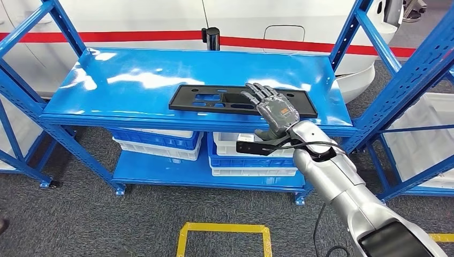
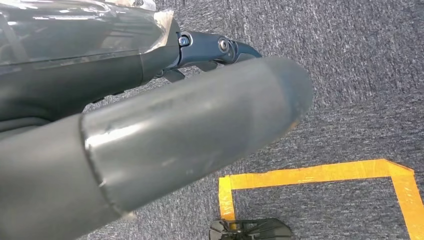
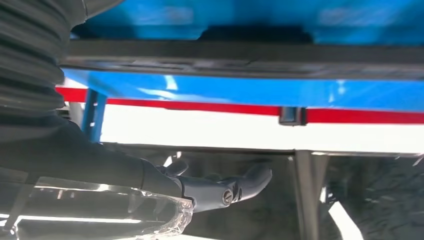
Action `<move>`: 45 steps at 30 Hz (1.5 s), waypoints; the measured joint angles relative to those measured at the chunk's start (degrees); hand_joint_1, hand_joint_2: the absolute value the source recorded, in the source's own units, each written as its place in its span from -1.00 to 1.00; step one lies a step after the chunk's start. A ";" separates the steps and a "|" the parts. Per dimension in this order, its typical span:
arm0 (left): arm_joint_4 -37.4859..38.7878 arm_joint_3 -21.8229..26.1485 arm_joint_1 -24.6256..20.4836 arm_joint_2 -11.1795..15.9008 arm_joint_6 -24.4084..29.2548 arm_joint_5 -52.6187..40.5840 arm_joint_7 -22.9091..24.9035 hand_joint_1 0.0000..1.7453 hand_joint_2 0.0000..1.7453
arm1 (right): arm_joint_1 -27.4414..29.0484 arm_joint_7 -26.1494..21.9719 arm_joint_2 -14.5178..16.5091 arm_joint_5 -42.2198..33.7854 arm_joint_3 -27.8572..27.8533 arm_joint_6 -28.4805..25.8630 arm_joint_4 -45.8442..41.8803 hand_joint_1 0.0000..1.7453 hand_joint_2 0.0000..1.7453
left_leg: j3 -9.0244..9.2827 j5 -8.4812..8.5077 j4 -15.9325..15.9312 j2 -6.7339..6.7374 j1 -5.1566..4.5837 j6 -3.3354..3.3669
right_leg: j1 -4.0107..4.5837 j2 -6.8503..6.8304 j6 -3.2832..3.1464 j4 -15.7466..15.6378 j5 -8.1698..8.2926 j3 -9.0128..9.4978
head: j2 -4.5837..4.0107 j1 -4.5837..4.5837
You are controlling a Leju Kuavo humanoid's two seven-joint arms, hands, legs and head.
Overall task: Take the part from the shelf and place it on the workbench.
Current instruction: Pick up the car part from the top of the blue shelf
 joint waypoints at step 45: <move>0.00 1.08 -0.83 -0.07 -0.75 -1.32 0.40 -1.00 -1.00 | -6.73 7.13 10.47 2.17 6.21 -1.22 15.03 -1.00 1.00 | -0.07 -0.68 0.62 0.03 -0.61 -1.28 | 0.47 0.19 -1.01 -14.24 5.73 6.84 | -0.01 -0.07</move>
